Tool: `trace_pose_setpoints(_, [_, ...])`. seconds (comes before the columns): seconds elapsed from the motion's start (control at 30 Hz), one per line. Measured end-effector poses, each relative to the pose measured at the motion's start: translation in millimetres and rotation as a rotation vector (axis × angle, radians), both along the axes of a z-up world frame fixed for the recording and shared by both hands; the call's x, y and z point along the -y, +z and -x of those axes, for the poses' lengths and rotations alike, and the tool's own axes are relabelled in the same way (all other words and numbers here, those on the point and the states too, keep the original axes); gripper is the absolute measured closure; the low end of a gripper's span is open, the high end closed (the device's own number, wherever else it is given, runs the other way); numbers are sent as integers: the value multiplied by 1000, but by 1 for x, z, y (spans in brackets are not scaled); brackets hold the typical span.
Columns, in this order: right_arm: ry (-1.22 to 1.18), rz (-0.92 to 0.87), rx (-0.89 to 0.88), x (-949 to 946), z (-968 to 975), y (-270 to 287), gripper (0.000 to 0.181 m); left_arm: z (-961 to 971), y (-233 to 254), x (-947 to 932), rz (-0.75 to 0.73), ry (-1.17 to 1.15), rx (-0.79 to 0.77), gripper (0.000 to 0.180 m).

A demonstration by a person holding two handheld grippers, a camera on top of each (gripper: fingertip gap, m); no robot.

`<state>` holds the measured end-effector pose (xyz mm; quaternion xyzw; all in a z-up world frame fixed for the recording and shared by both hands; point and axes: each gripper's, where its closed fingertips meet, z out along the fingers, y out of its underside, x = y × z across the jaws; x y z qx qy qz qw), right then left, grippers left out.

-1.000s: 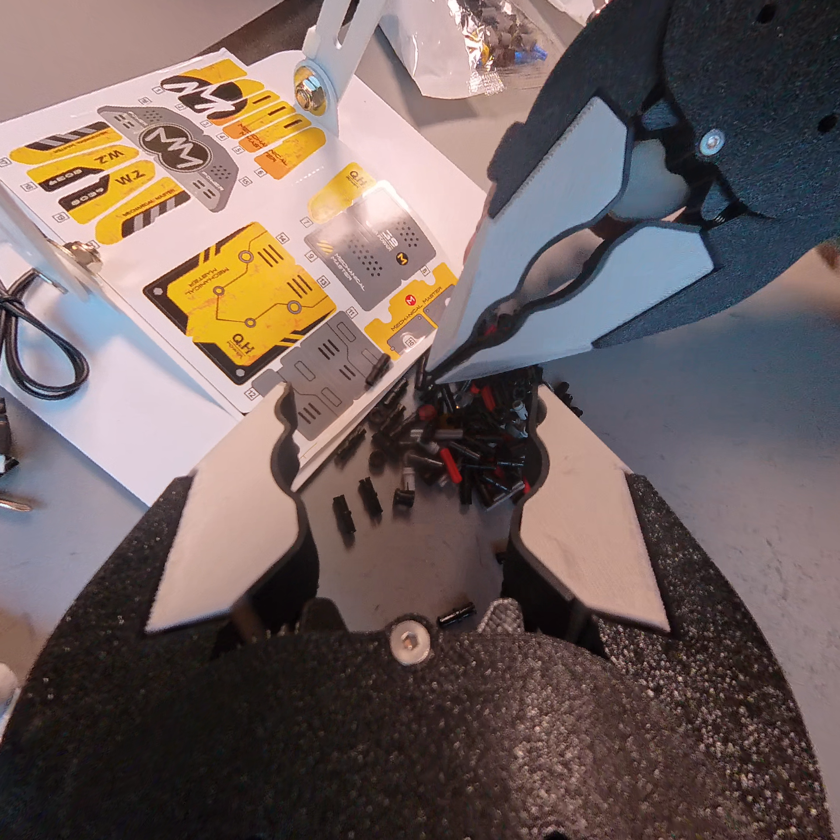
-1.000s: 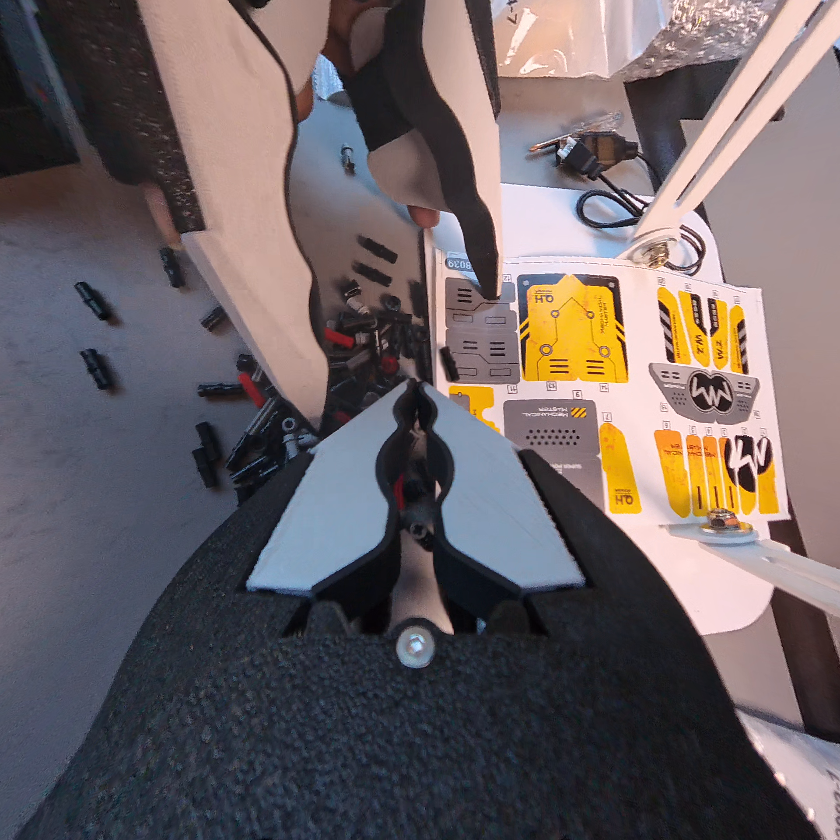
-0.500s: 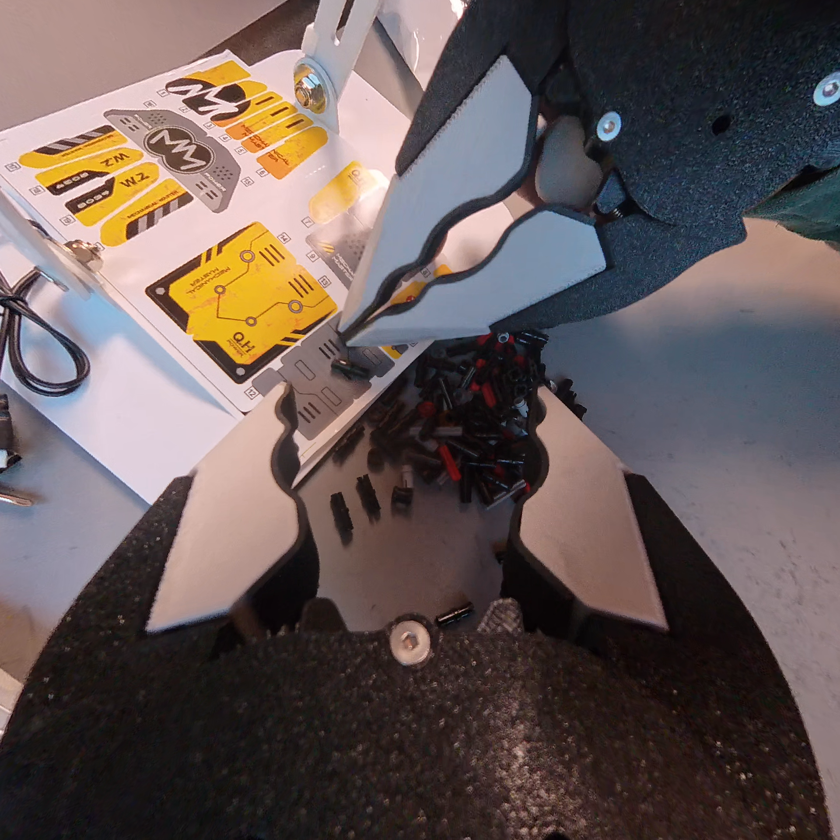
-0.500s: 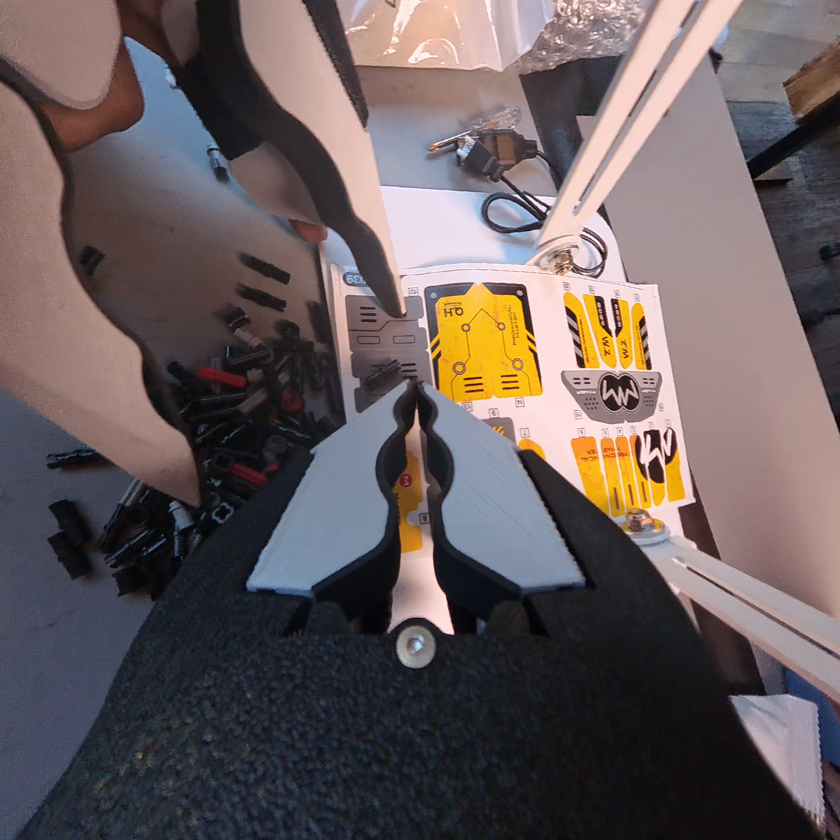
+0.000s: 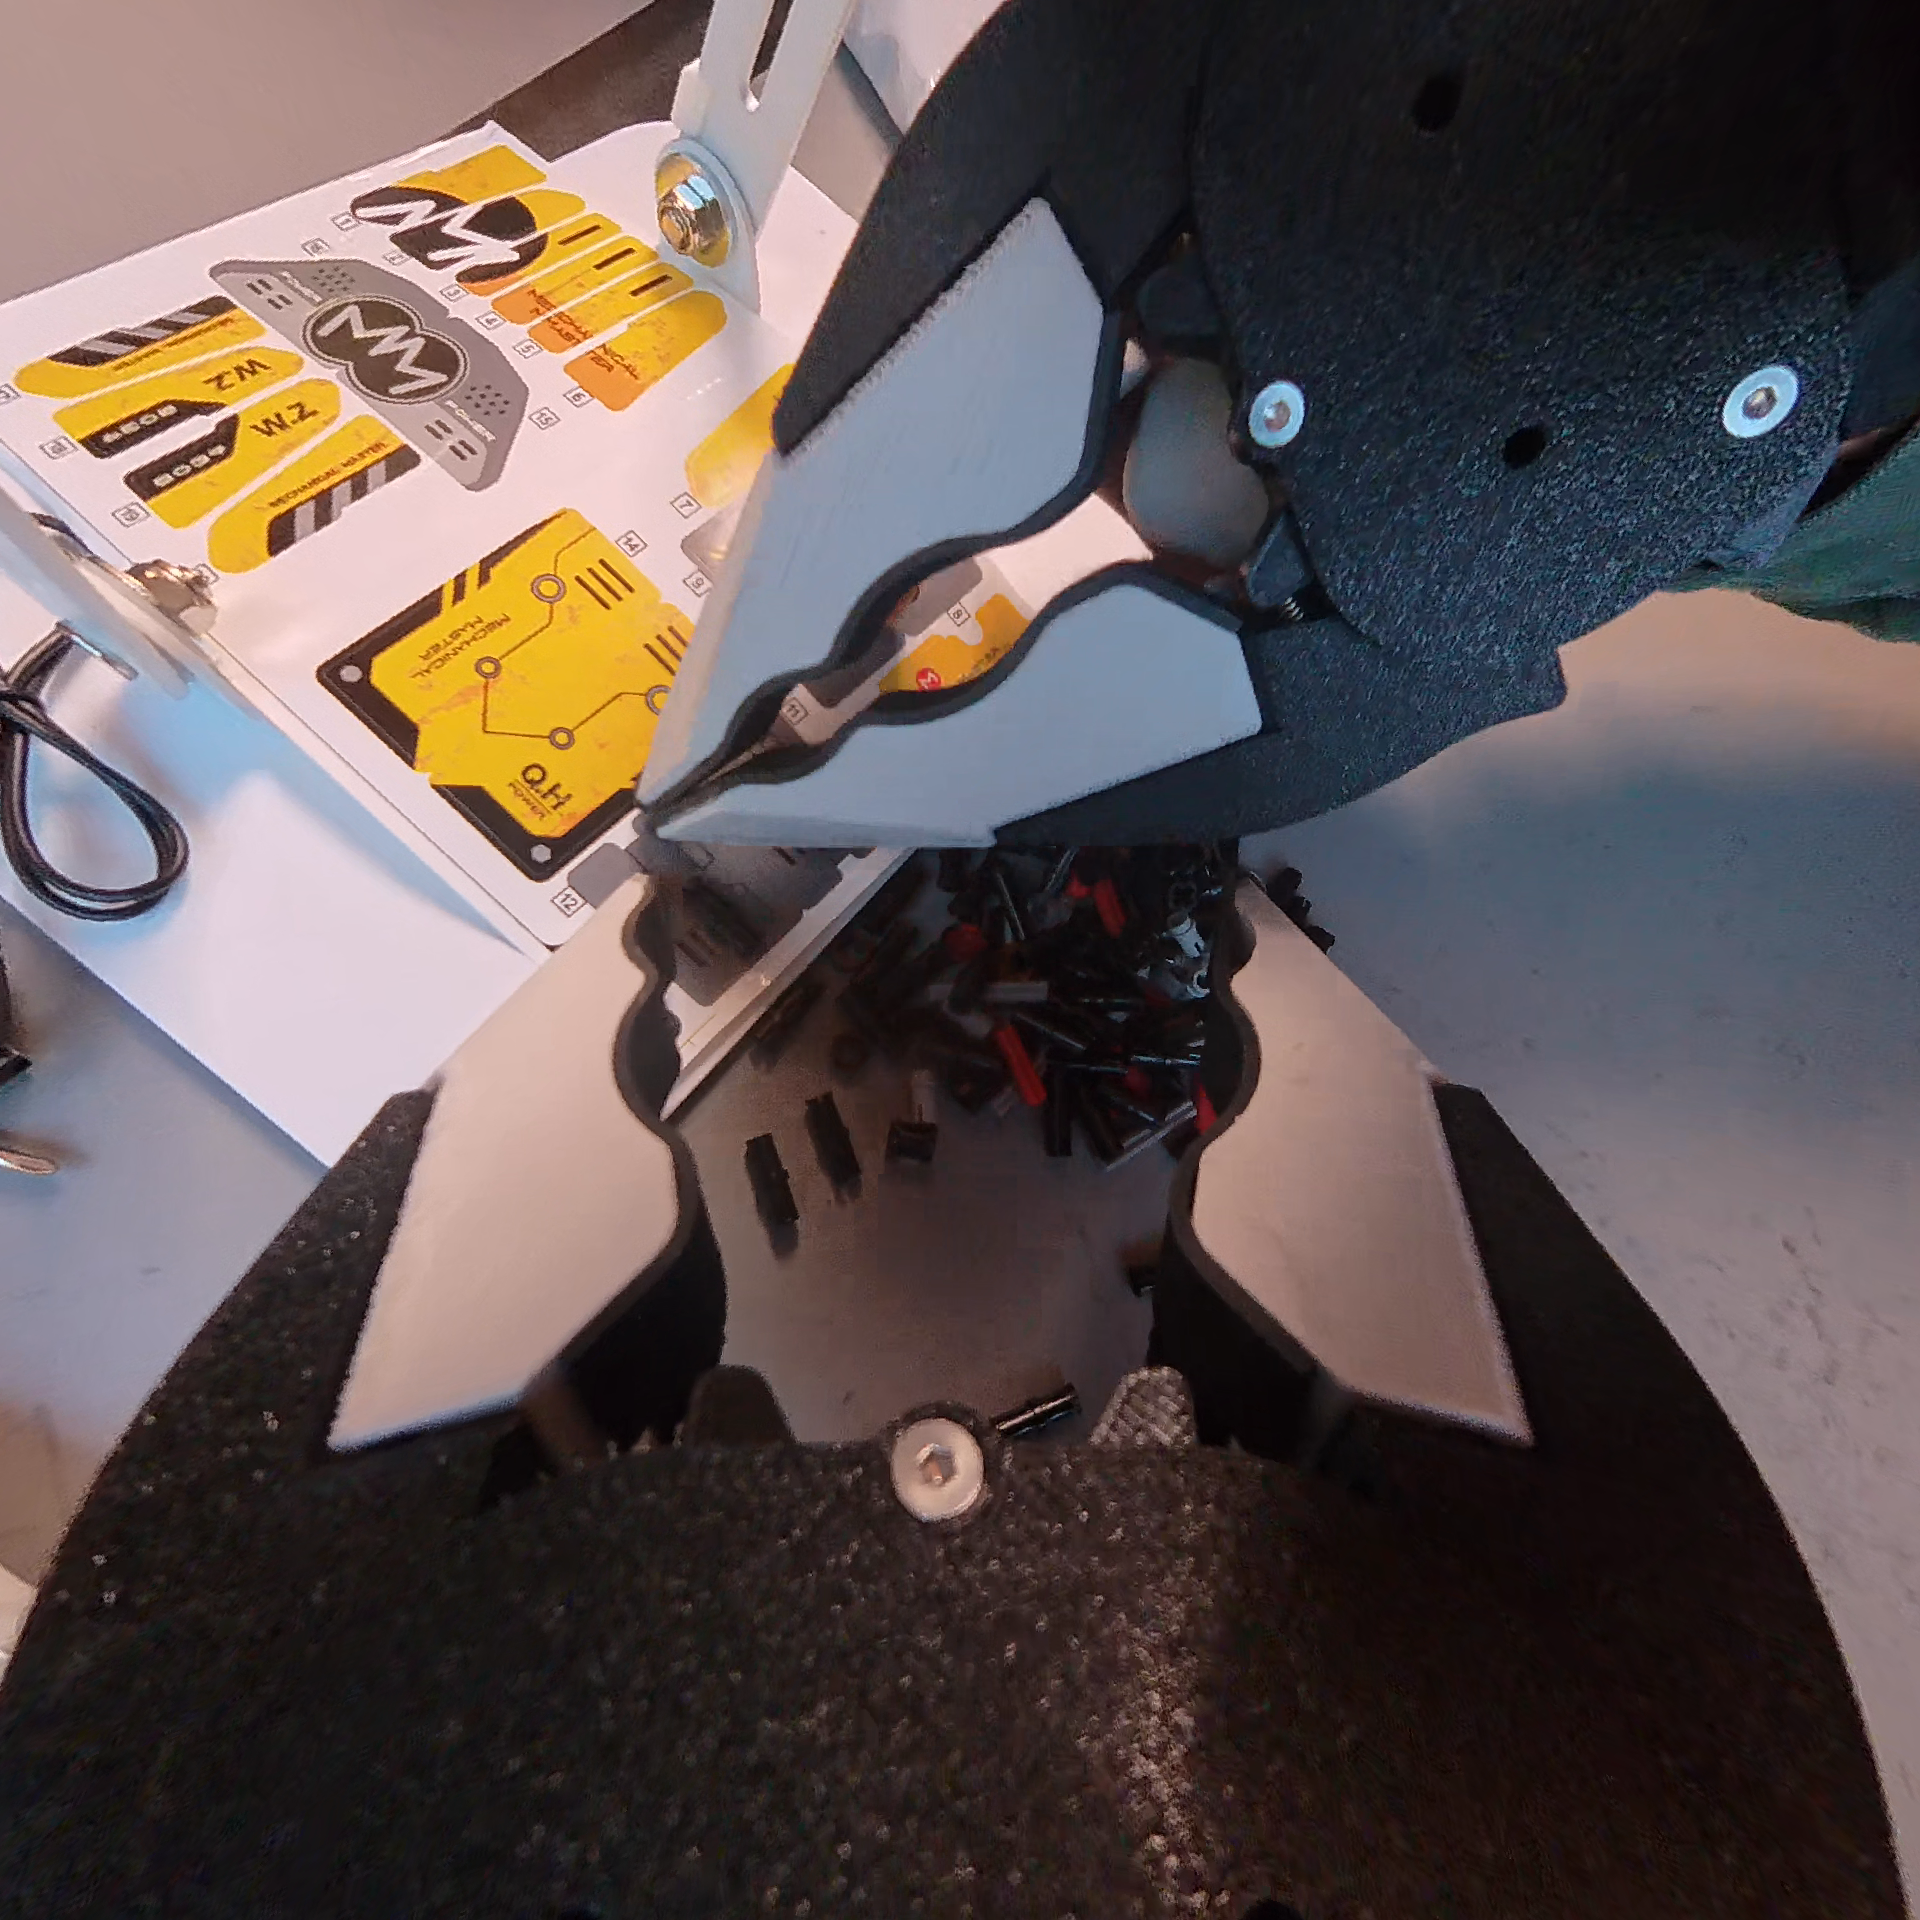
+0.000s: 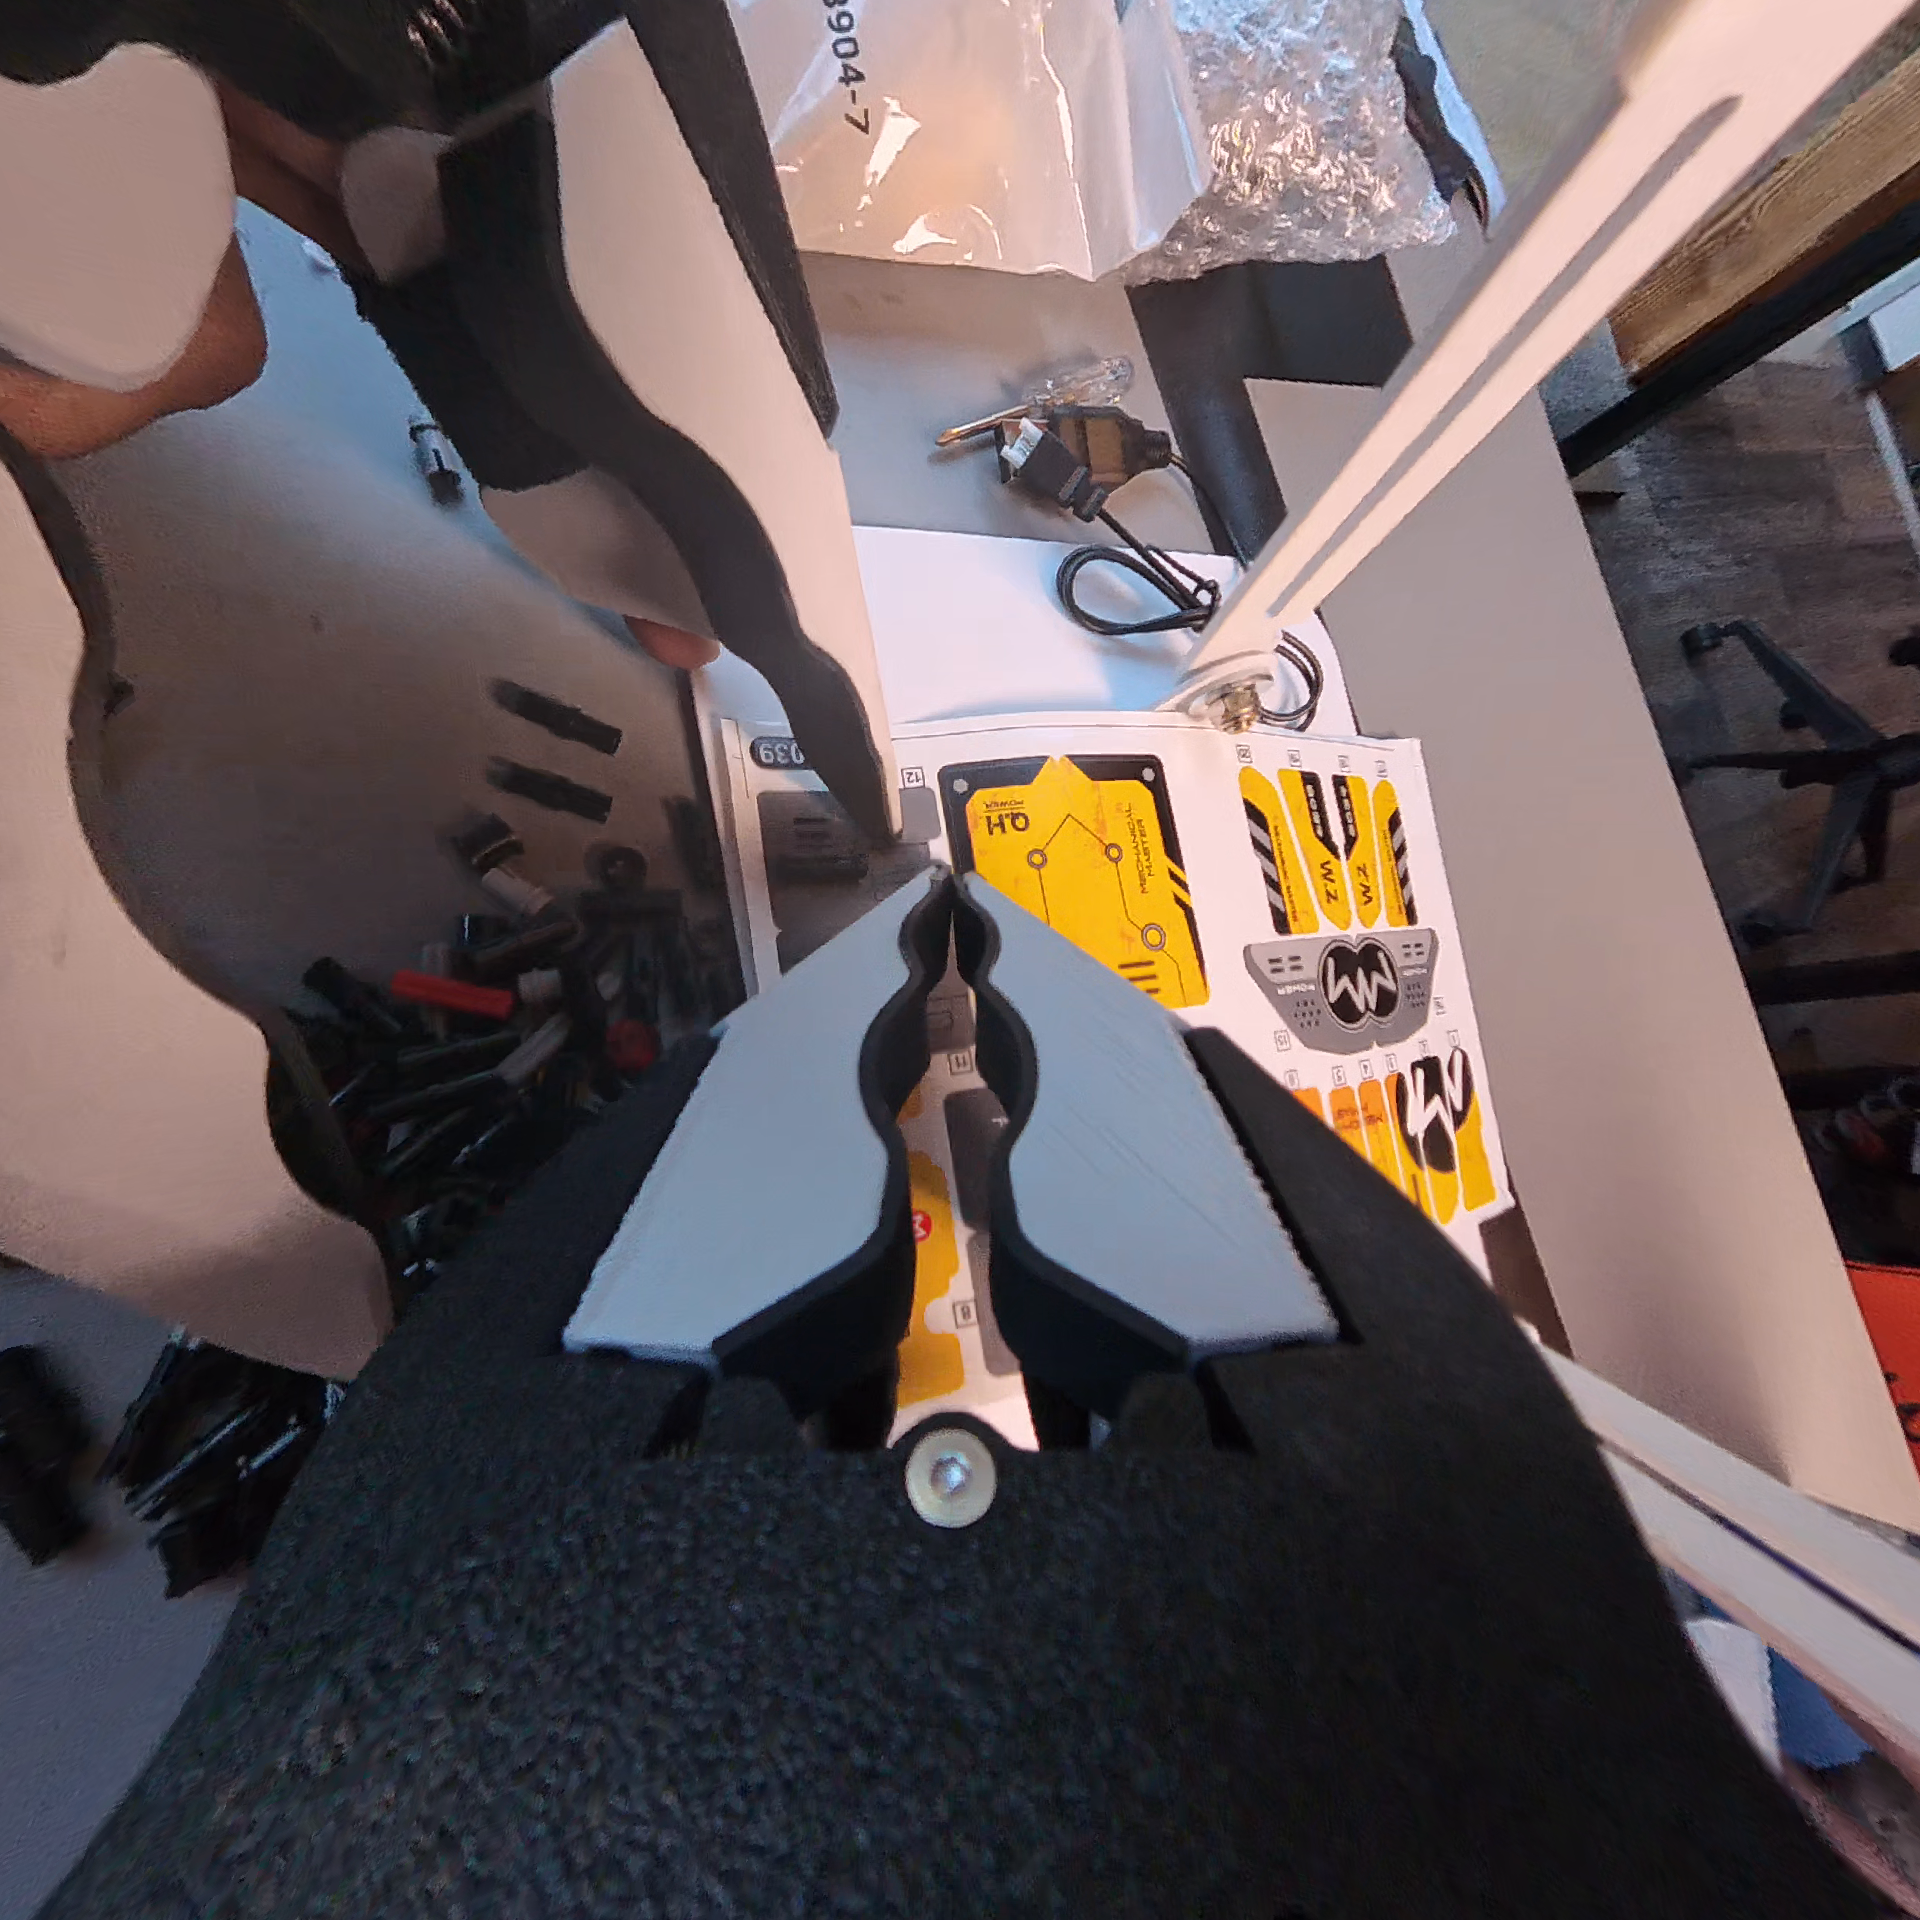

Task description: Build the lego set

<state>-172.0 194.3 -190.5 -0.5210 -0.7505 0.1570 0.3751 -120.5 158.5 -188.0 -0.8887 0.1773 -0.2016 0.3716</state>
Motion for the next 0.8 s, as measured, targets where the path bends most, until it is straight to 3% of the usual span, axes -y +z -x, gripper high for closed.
trace_pose_setpoints(0.3, [175, 16, 26, 27, -7, -4, 181, -2, 0, 2, 1, -14, 3, 78])
trace_pose_setpoints(0.57, [-12, 11, 12, -3, -32, -1, 181, -9, -2, 26, 50, -94, -58, 89])
trace_pose_setpoints(0.8, [-75, 68, 4, -8, -27, -4, 181, -7, -2, 40, 67, -120, -91, 88])
